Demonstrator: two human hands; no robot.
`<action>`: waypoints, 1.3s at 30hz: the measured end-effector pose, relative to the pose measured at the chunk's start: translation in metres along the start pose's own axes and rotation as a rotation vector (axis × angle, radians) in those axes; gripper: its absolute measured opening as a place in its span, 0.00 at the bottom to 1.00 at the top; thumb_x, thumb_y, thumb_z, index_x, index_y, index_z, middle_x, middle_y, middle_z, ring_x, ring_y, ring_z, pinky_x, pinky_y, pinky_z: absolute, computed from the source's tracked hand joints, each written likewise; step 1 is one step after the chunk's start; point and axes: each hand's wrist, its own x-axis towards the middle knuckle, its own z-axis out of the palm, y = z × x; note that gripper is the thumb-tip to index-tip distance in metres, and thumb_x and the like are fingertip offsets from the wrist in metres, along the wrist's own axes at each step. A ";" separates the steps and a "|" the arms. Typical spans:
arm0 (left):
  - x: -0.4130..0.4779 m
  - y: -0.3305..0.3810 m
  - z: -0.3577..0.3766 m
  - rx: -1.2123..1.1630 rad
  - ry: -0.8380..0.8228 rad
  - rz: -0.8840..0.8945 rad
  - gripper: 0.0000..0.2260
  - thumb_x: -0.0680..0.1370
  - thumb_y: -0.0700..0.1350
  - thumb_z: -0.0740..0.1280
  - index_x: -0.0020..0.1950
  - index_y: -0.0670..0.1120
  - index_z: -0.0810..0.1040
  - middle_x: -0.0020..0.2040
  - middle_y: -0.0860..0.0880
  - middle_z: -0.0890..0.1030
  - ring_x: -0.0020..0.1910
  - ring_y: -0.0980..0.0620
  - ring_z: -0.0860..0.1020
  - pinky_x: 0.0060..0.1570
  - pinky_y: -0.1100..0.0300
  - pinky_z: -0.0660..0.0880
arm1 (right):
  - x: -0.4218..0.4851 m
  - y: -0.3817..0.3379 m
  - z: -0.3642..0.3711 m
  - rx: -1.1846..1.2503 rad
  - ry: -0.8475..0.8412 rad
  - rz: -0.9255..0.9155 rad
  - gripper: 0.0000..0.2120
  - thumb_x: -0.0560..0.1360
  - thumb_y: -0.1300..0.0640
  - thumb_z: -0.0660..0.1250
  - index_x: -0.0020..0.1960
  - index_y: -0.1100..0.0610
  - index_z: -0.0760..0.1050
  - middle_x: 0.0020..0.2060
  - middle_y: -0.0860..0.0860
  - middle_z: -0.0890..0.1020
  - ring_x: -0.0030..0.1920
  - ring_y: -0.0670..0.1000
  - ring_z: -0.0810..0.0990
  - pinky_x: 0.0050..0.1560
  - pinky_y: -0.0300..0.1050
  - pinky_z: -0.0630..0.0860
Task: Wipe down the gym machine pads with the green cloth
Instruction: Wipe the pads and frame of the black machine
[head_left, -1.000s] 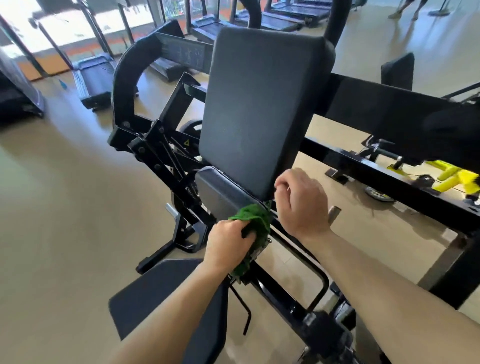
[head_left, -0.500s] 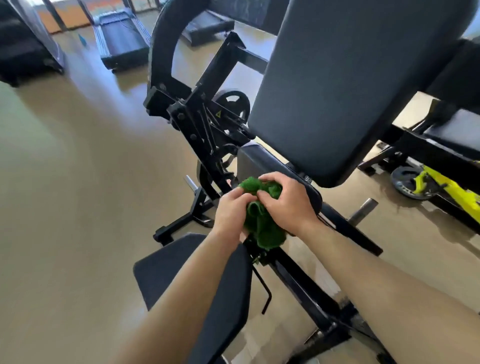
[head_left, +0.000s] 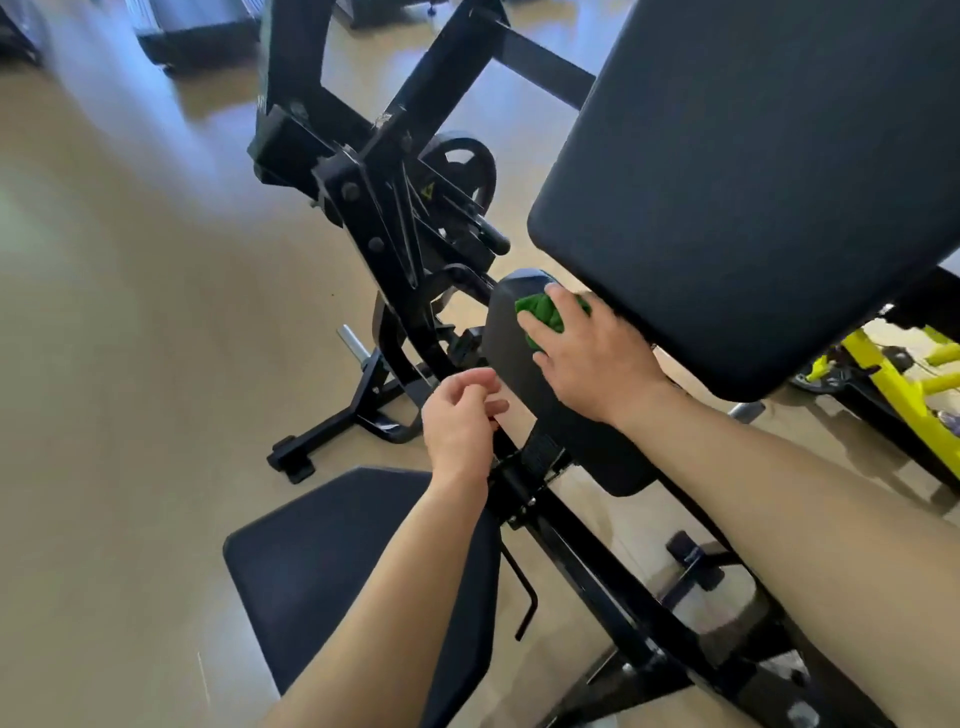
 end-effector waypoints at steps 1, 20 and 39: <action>0.005 0.000 -0.001 -0.026 0.037 0.019 0.14 0.81 0.37 0.59 0.47 0.50 0.83 0.49 0.49 0.86 0.41 0.53 0.83 0.48 0.55 0.78 | 0.011 -0.002 0.004 -0.023 0.000 -0.009 0.23 0.79 0.51 0.65 0.73 0.51 0.71 0.72 0.61 0.68 0.61 0.67 0.74 0.51 0.60 0.81; -0.008 -0.049 0.006 0.140 -0.133 0.001 0.13 0.79 0.36 0.59 0.45 0.50 0.80 0.48 0.48 0.83 0.39 0.53 0.80 0.43 0.55 0.73 | -0.106 0.026 0.023 -0.489 -0.181 -0.782 0.16 0.79 0.61 0.58 0.50 0.59 0.86 0.56 0.59 0.81 0.59 0.66 0.77 0.70 0.63 0.68; 0.019 -0.072 -0.032 0.088 -0.109 -0.129 0.13 0.81 0.37 0.58 0.54 0.47 0.81 0.51 0.47 0.82 0.43 0.51 0.79 0.46 0.55 0.74 | -0.104 -0.017 0.064 -0.717 -0.687 -0.875 0.15 0.82 0.55 0.60 0.62 0.54 0.82 0.64 0.55 0.77 0.65 0.62 0.72 0.70 0.60 0.64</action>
